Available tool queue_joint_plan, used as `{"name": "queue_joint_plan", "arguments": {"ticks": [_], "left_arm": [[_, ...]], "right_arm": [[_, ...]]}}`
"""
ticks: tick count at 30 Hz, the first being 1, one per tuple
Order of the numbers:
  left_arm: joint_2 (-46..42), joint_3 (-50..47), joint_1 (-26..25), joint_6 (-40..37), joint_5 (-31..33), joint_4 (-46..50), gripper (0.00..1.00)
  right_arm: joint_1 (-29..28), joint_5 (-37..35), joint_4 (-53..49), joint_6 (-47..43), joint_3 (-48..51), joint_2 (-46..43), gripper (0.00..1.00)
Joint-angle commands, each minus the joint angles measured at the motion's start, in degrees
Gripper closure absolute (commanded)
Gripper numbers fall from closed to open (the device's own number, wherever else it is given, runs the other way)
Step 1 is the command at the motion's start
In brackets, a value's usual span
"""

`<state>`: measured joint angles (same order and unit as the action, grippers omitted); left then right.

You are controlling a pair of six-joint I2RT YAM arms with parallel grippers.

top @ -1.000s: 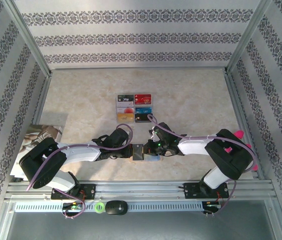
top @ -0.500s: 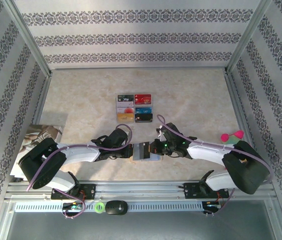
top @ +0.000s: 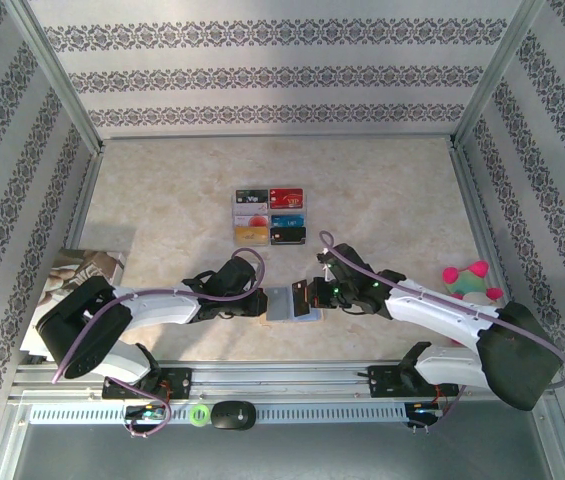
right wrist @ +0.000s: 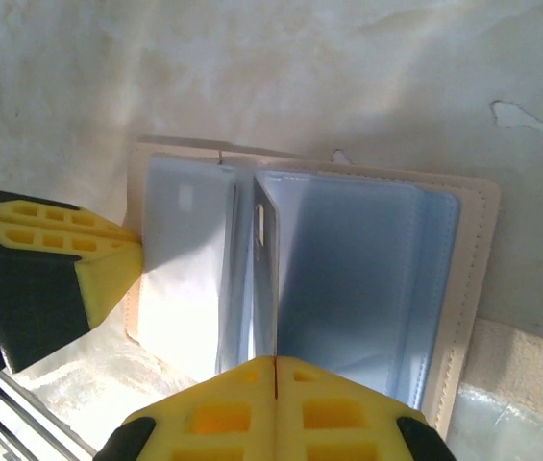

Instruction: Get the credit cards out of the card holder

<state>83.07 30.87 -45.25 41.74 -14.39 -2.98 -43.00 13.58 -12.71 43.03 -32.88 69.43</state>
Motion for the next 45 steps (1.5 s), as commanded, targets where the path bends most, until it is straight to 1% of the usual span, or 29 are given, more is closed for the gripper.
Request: {"name": "queue_joint_plan", "arguments": {"ticks": [1, 4, 7, 9, 11, 17, 23, 26, 29, 33, 38, 42, 45], "left_arm": [[-2.7, 0.0, 0.9, -0.6, 0.7, 4.1, 0.79], [-6.0, 0.6, 1.0, -1.0, 1.8, 5.8, 0.76], [-9.3, 0.7, 1.2, -1.5, 2.3, 7.2, 0.75], [-9.7, 0.6, 1.2, -1.6, 1.9, 6.8, 0.76], [-8.2, 0.4, 1.2, -1.5, 0.5, 4.7, 0.76], [0.2, 2.9, 1.1, -2.1, -3.3, -1.0, 0.79], [3.9, 3.9, 1.1, -2.4, -4.6, -1.9, 0.8], [5.0, 3.8, 1.1, -2.0, -5.3, -2.6, 0.81], [5.3, 3.6, 1.1, -1.6, -5.5, -3.0, 0.81], [4.8, 3.1, 1.1, -1.3, -5.4, -3.2, 0.81], [5.1, 3.4, 1.2, -1.2, -5.3, -2.7, 0.81], [5.9, 3.6, 1.1, -1.5, -5.5, -1.9, 0.82], [6.0, 3.7, 1.1, -1.5, -5.5, -1.7, 0.82]], "right_arm": [[-2.1, -4.8, -4.7, -2.3, -3.4, 0.9, 1.0], [-3.5, -7.1, -6.6, -3.2, -5.5, 2.3, 1.0], [-4.7, -8.4, -7.8, -3.5, -7.0, 3.5, 1.0], [-5.5, -8.6, -7.7, -3.1, -7.6, 4.5, 1.0], [-6.3, -8.6, -7.3, -2.7, -8.2, 6.0, 1.0], [-7.9, -8.0, -5.4, -2.3, -8.9, 9.1, 0.99], [-8.1, -5.4, -1.8, -2.5, -8.5, 10.0, 0.81], [-8.1, -3.8, -0.2, -2.2, -8.2, 11.2, 0.79], [-8.0, -3.2, 0.2, -2.2, -8.3, 12.2, 0.79], [-7.1, -2.1, 0.9, -2.5, -7.6, 13.2, 0.79], [-5.5, -0.8, 0.3, -3.5, -7.3, 13.1, 0.75], [-1.8, 3.5, -1.4, -6.9, -7.1, 13.7, 0.71], [-0.4, 5.3, -2.8, -9.3, -7.1, 14.6, 0.71]]}}
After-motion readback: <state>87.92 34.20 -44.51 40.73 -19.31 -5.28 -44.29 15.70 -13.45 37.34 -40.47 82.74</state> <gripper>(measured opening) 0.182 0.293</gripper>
